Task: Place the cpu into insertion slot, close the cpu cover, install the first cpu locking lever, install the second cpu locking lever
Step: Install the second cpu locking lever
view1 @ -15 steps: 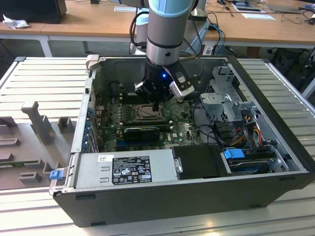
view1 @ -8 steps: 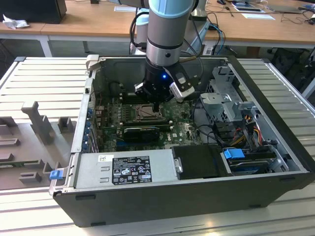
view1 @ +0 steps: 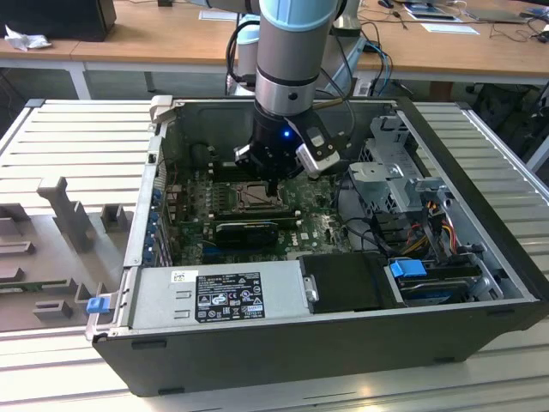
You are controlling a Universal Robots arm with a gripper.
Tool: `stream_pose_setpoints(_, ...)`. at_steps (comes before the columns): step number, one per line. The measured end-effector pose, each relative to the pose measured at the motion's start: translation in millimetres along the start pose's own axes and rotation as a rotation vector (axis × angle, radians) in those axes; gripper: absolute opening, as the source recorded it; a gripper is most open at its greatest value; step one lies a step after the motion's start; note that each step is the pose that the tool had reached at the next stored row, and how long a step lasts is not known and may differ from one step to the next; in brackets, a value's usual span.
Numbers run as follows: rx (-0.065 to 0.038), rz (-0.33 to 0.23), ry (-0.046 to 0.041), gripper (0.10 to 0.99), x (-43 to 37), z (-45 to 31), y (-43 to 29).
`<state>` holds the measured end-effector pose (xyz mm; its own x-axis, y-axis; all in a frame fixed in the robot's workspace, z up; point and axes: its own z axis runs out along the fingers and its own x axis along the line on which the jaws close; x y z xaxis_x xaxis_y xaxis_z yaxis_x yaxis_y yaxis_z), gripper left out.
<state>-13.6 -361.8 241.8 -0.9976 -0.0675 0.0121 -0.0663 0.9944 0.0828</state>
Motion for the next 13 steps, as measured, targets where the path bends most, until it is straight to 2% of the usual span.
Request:
stream_pose_setpoints(2, 0.0, 0.0, -0.0001, 0.106, 0.1, -1.7, -1.5)
stream_pose_setpoints(7, 0.0, 0.0, -0.0001, 0.106, 0.8, -2.6, -11.0)
stream_pose_setpoints(9, -0.013, 0.0, 0.001, 0.106, 0.8, -2.7, -11.6)
stream_pose_setpoints(10, -0.029, 0.0, 0.0075, 0.106, 0.8, -2.6, -11.7)
stream_pose_setpoints(12, -0.054, -0.003, 0.0211, 0.106, 0.9, -2.7, -12.0)
stream_pose_setpoints(13, -0.065, -0.008, 0.0226, 0.106, 1.2, -2.6, -12.0)
